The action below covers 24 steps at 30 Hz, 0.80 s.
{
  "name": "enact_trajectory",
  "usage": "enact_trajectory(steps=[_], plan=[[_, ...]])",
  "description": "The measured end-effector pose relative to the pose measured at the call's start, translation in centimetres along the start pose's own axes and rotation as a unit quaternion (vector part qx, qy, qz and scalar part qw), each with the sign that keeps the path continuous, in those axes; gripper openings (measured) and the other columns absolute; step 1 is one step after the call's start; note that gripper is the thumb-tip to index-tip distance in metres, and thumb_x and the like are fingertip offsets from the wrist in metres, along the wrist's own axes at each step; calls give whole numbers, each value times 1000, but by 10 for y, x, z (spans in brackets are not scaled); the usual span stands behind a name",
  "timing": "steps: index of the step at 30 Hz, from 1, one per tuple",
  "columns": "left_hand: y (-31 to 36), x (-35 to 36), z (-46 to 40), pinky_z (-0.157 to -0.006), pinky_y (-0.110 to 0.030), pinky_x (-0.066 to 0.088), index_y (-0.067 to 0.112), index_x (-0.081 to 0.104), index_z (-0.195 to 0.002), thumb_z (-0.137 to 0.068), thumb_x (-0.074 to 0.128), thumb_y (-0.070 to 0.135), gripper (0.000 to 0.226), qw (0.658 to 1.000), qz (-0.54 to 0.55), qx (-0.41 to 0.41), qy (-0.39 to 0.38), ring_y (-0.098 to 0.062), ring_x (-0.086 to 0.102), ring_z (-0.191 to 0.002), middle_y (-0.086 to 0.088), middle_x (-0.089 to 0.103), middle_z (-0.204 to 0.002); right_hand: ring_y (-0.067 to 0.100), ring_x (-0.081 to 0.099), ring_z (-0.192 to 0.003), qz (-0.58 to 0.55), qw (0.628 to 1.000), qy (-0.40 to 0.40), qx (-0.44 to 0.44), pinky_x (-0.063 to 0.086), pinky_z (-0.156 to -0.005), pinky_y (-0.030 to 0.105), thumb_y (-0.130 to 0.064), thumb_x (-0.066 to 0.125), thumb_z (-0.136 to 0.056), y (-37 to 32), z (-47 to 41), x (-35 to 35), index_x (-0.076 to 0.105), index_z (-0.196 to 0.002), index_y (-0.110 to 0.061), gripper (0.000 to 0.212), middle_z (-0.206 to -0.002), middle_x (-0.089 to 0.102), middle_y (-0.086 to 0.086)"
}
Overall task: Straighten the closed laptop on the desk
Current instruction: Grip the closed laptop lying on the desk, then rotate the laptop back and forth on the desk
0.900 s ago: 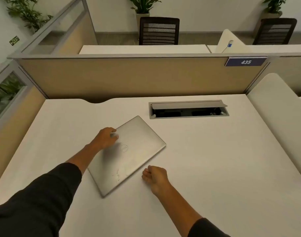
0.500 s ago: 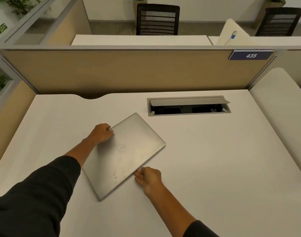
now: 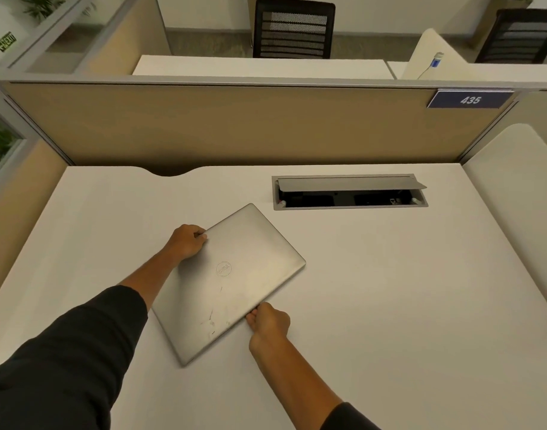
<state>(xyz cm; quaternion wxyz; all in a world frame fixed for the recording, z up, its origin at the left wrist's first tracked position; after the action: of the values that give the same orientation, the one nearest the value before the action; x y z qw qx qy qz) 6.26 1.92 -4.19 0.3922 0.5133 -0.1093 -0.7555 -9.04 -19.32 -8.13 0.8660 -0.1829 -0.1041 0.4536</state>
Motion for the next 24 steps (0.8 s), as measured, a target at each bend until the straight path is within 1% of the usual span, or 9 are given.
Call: enact_trajectory(steps=[2, 4, 6, 7, 9, 11, 16, 21, 24], plan=[[-1, 1, 0, -108, -37, 45, 2, 69, -130, -101, 56, 15, 34, 1000, 10, -3, 2, -36, 60, -129, -16, 68, -134, 25, 55, -76, -5, 1000, 2, 3, 61, -90, 40, 7, 58, -82, 1, 2, 0, 62, -78, -3, 11, -80, 61, 13], [-3, 1, -2, -106, -33, 43, 1, 68, -132, -102, 55, 13, 35, 1000, 11, -5, 2, -36, 59, -130, -16, 68, -135, 24, 59, -74, -14, 1000, 4, 5, 53, -64, 29, 7, 59, -82, 2, 1, -1, 63, -77, -1, 10, -77, 63, 13], [-4, 1, -2, -97, -28, 39, 1, 72, -121, -102, 53, 10, 28, 1000, 8, 0, -3, -32, 60, -115, -15, 67, -118, 23, 63, -69, -23, 1000, 9, 5, 46, -56, 27, 7, 61, -84, 3, 0, -1, 63, -72, -1, 14, -72, 66, 11], [-4, 1, -2, -92, -27, 36, 6, 72, -108, -102, 52, 8, 21, 1000, 2, 2, -6, -27, 56, -104, -12, 61, -106, 22, 63, -66, -23, 1000, 10, 2, 45, -55, 26, 8, 61, -84, 3, 0, 0, 63, -68, -2, 19, -69, 66, 10], [-4, 1, -2, -87, -27, 31, 15, 54, -91, -101, 51, 5, 14, 1000, -13, 10, -3, -20, 42, -94, -6, 48, -98, 20, 54, -62, -4, 1000, 2, -2, 39, -54, 27, 13, 58, -85, 4, -2, 1, 57, -60, -5, 30, -63, 58, 7], [-4, 0, -1, -85, -27, 31, 15, 48, -89, -100, 52, 5, 15, 1000, -15, 13, 2, -19, 40, -92, -6, 46, -96, 19, 50, -63, 17, 1000, 1, -5, 37, -55, 28, 15, 57, -85, 4, -4, 3, 54, -57, -7, 36, -60, 53, 5], [-11, -2, 3, -86, -27, 34, 17, 53, -90, -99, 53, 4, 16, 1000, -1, 12, 9, -19, 44, -92, -5, 50, -95, 20, 47, -66, 31, 999, 18, -11, 32, -56, 28, 10, 58, -81, 0, -5, 1, 52, -56, -9, 31, -64, 52, 7], [-17, -3, 9, -83, -28, 32, 17, 49, -88, -97, 51, 1, 18, 1000, -2, 10, 13, -19, 40, -90, -4, 47, -94, 23, 47, -61, 53, 997, 40, -32, 37, -55, 28, -13, 70, -84, -5, -5, -4, 52, -64, -8, 27, -63, 53, 8], [-22, 0, 15, -82, -29, 37, 18, 64, -91, -98, 53, 4, 19, 1000, 12, 0, 16, -21, 46, -88, -7, 54, -94, 24, 48, -64, 79, 995, 44, -52, 36, -53, 27, -16, 70, -86, -11, -6, -8, 53, -71, -6, 25, -70, 54, 11]])
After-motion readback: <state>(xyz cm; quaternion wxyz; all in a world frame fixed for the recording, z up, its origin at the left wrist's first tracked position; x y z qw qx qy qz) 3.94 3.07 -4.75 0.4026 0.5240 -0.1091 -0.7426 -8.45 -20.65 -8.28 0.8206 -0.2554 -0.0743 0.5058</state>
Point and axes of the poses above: each hand's wrist, its own z-axis away from the middle knuckle, its own x-axis out of the palm, y = z × x, the point moved 2 cm from there along -z, towards the middle knuckle
